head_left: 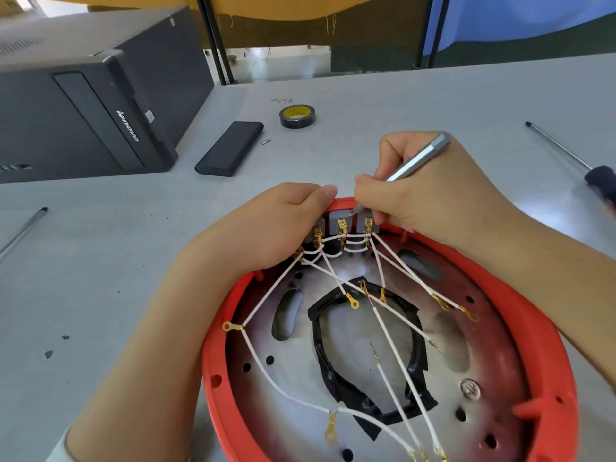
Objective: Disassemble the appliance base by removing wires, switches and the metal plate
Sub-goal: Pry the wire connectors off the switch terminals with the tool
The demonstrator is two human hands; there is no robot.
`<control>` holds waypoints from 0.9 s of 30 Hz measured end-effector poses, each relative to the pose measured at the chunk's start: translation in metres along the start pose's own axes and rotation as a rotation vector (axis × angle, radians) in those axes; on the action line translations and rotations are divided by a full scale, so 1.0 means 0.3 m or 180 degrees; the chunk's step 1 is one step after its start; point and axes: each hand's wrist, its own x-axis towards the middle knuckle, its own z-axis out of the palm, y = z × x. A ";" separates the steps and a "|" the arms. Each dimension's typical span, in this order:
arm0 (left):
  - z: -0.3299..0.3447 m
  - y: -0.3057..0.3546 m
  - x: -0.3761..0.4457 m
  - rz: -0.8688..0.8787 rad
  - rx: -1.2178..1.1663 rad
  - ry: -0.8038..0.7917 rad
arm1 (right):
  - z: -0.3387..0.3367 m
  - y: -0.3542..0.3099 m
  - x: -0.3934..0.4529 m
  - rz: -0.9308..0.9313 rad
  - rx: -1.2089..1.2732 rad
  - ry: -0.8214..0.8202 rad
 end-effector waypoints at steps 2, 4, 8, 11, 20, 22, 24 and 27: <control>0.000 0.000 0.000 -0.0004 0.0003 -0.0007 | 0.002 0.002 0.002 -0.0005 -0.0023 -0.0018; 0.000 0.001 0.000 -0.0008 0.0001 -0.0003 | 0.002 0.003 0.003 -0.0018 -0.0065 -0.0027; 0.001 0.000 0.001 0.0014 0.0037 0.0041 | 0.002 0.002 0.001 -0.0060 -0.0094 -0.0021; 0.001 0.000 0.001 0.0026 0.0066 0.0042 | 0.002 0.003 -0.002 -0.0059 0.0018 -0.0064; 0.008 0.003 0.011 0.0113 0.0302 0.0165 | 0.003 -0.007 0.056 0.0366 0.0051 -0.0415; 0.010 0.001 0.012 0.0132 0.0314 0.0191 | 0.005 -0.010 0.067 0.0385 -0.0072 -0.0439; 0.012 0.000 0.012 0.0164 0.0292 0.0206 | 0.010 -0.011 0.066 0.0330 -0.0192 -0.0392; 0.011 -0.002 0.012 0.0180 0.0262 0.0197 | 0.020 -0.009 0.041 0.0047 -0.0306 -0.0153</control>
